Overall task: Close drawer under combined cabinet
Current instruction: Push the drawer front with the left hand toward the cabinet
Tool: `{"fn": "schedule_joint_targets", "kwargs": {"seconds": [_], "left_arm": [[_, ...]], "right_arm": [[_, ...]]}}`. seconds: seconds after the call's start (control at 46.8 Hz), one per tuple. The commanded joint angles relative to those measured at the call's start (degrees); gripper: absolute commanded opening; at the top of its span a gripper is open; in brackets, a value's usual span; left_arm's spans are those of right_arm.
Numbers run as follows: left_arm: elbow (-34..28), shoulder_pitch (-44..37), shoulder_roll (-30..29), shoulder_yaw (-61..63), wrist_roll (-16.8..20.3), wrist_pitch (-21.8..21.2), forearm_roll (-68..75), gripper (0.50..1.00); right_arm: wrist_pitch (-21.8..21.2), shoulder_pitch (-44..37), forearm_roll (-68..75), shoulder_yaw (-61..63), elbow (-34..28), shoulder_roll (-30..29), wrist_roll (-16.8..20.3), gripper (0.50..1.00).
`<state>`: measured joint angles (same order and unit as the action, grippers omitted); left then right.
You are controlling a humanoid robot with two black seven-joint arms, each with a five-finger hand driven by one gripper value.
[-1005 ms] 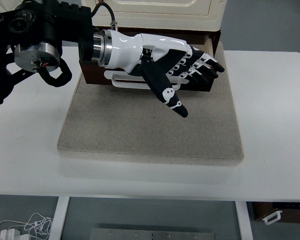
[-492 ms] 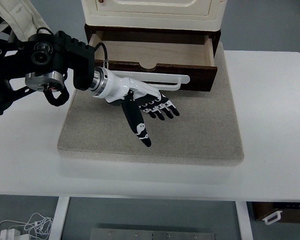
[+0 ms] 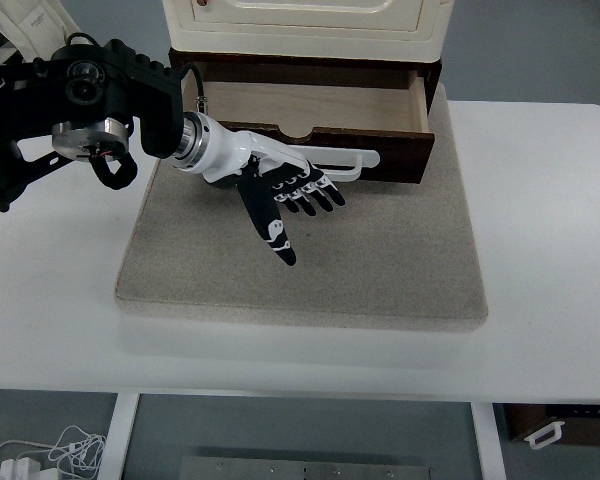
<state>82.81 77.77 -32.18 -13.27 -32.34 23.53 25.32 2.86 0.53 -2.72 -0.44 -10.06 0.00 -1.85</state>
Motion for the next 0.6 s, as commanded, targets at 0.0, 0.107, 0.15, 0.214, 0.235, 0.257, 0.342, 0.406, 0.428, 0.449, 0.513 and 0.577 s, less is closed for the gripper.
{"fn": "schedule_joint_targets", "kwargs": {"seconds": [0.0,0.107,0.15,0.214,0.235,0.257,0.342,0.406,0.428,0.449,0.513,0.577], "left_arm": [[-0.5,-0.2,-0.1,0.0,0.1,0.0,0.0,1.0],[-1.2,-0.2,0.0,0.0,0.1,0.0,0.1,1.0],[-1.5,-0.2,-0.1,-0.1,0.1,0.0,0.1,1.0],[-1.9,-0.1,0.0,-0.1,0.1,-0.1,0.1,1.0],[-2.1,-0.1,0.0,-0.2,0.1,-0.1,0.1,1.0],[-2.3,0.0,0.0,-0.2,0.1,-0.1,0.1,1.0],[-3.4,0.4,0.1,-0.4,0.1,-0.1,0.2,1.0],[-3.9,0.5,0.1,-0.6,0.2,-0.2,0.2,1.0],[-4.0,0.5,0.1,-0.6,0.1,-0.2,0.2,1.0],[-4.1,0.5,0.1,-0.7,0.1,-0.2,0.3,1.0],[-4.7,0.7,0.1,-0.8,0.2,-0.3,0.9,1.0],[-5.5,0.7,0.3,-0.9,0.2,-0.4,1.9,1.0]], "right_arm": [[0.0,0.0,0.0,0.0,0.0,0.0,0.0,0.952],[0.0,0.0,0.0,0.0,0.0,0.0,0.0,0.952],[0.0,0.0,0.0,0.0,0.0,0.0,0.0,0.952],[0.0,0.0,0.0,0.0,0.0,0.0,0.0,0.952],[0.0,0.0,0.0,0.0,0.0,0.0,0.0,0.952],[0.0,0.0,0.0,0.0,0.0,0.0,0.0,0.952],[0.0,0.0,0.0,0.0,0.0,0.0,0.0,0.952],[0.0,0.0,0.0,0.0,0.0,0.0,0.0,0.952],[0.0,0.0,0.0,0.0,0.0,0.0,0.0,0.952],[0.0,0.0,0.0,0.0,0.0,0.0,0.0,0.952],[0.0,0.0,0.0,0.0,0.0,0.0,0.0,0.952],[0.0,0.0,0.0,0.0,0.0,0.0,0.0,0.952]]}}
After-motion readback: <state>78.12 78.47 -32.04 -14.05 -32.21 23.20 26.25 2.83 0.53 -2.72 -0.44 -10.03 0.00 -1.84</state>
